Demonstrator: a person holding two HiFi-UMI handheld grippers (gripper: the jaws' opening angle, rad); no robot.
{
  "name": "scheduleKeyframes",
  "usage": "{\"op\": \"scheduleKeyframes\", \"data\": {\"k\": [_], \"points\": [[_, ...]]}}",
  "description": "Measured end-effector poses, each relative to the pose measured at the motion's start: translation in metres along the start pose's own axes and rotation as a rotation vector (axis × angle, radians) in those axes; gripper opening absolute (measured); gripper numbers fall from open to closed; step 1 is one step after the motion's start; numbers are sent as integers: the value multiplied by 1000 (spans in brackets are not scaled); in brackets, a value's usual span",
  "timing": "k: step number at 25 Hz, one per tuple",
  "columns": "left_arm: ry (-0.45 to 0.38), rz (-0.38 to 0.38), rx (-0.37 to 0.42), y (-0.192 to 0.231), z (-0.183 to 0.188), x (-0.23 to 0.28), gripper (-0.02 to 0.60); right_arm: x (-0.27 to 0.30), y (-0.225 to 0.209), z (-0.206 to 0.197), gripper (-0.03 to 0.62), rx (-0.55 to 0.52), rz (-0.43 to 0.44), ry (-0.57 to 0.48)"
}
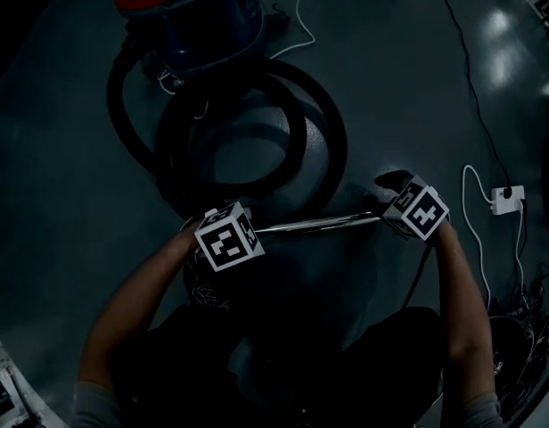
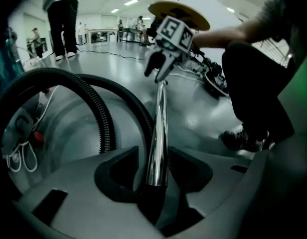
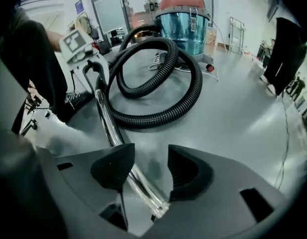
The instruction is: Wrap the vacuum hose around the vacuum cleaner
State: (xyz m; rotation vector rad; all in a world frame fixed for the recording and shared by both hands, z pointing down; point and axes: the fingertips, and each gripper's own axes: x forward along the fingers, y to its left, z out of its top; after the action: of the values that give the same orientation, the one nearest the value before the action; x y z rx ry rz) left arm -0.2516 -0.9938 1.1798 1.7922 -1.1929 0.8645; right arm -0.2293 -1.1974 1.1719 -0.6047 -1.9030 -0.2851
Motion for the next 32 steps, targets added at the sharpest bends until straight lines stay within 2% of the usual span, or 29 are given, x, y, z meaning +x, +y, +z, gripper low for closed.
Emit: {"op": "scheduleKeyframes", "data": {"k": [2,4,5,9,11,12,13,16,20,24,28,32], "points": [[-68,32,-71,14,13,-19,175,-1,-6,4,163,-11,-48,-4],[-117,72,-92,26,24,-33,175,-8,-20,13,27,-5,-141,-31],[-140,81,-96,30,30,-38,173,-12,-26,18,6,3,-176,-49],[-180,101,-108,40,49,-45,166,-20,-33,27,6,32,-218,-87],[-160,153,-70,48,56,-45,84,-22,-33,27,5,21,-233,-76],[-151,180,-49,52,59,-46,14,-24,-31,28,5,16,-232,-77],[-141,197,-29,55,62,-46,8,-28,-27,31,5,14,-227,-85],[-111,196,8,55,70,-51,8,-44,-16,39,5,10,-236,-111],[-105,194,125,42,81,-71,8,-65,4,27,5,-53,-315,-46],[-64,190,154,22,82,-102,8,-93,25,5,6,43,-363,-35],[-35,205,187,7,90,-142,8,-124,65,-11,5,-8,-313,35],[-30,231,345,-10,119,-188,8,-176,80,-18,6,63,-310,25]]}}
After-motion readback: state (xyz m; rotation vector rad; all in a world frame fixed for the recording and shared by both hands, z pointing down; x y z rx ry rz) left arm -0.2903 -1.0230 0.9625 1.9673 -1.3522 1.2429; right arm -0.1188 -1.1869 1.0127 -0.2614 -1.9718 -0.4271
